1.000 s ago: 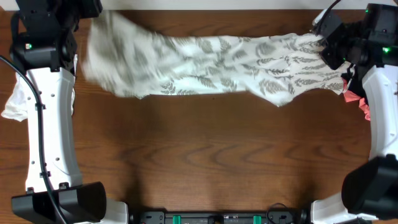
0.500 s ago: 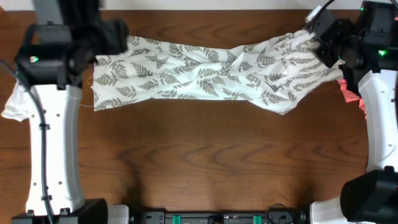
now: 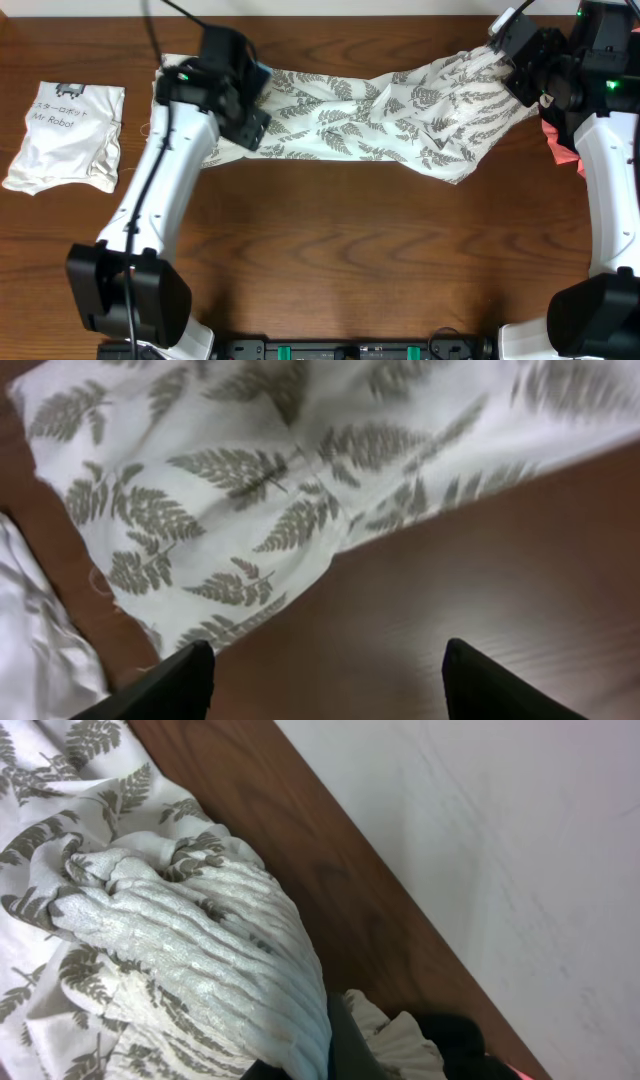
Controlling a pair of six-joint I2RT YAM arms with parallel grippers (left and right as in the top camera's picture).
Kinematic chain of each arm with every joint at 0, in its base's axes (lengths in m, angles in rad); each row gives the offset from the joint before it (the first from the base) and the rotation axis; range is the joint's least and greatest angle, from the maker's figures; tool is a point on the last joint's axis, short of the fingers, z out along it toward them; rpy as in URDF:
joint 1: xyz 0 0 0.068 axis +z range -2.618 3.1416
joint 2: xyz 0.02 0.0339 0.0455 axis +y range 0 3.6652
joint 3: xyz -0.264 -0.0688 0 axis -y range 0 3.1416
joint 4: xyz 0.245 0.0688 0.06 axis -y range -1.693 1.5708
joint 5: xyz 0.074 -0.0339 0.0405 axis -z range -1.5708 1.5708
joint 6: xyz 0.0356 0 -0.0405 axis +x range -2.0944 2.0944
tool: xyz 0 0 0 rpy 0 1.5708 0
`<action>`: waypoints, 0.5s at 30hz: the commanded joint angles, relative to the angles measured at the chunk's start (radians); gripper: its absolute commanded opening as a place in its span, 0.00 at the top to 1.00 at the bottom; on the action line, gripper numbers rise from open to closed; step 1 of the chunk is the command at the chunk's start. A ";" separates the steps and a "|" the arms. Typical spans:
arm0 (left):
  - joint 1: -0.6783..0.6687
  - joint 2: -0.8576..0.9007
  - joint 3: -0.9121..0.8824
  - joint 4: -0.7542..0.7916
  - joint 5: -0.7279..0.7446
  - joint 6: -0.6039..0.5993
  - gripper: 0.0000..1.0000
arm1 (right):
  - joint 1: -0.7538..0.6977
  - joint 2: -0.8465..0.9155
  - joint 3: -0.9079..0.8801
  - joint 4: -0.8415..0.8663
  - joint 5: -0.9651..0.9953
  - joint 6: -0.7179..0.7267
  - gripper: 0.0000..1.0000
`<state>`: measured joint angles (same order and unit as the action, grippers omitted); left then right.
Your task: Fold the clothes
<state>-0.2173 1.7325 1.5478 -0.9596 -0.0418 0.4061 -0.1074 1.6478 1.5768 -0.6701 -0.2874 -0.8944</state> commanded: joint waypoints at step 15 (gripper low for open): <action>-0.015 -0.002 -0.268 0.321 -0.109 0.212 0.27 | 0.006 0.047 0.025 -0.006 -0.029 -0.004 0.99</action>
<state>-0.2363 1.7325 1.2877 -0.6605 -0.1360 0.5900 -0.1074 1.6794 1.5768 -0.6758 -0.2897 -0.8944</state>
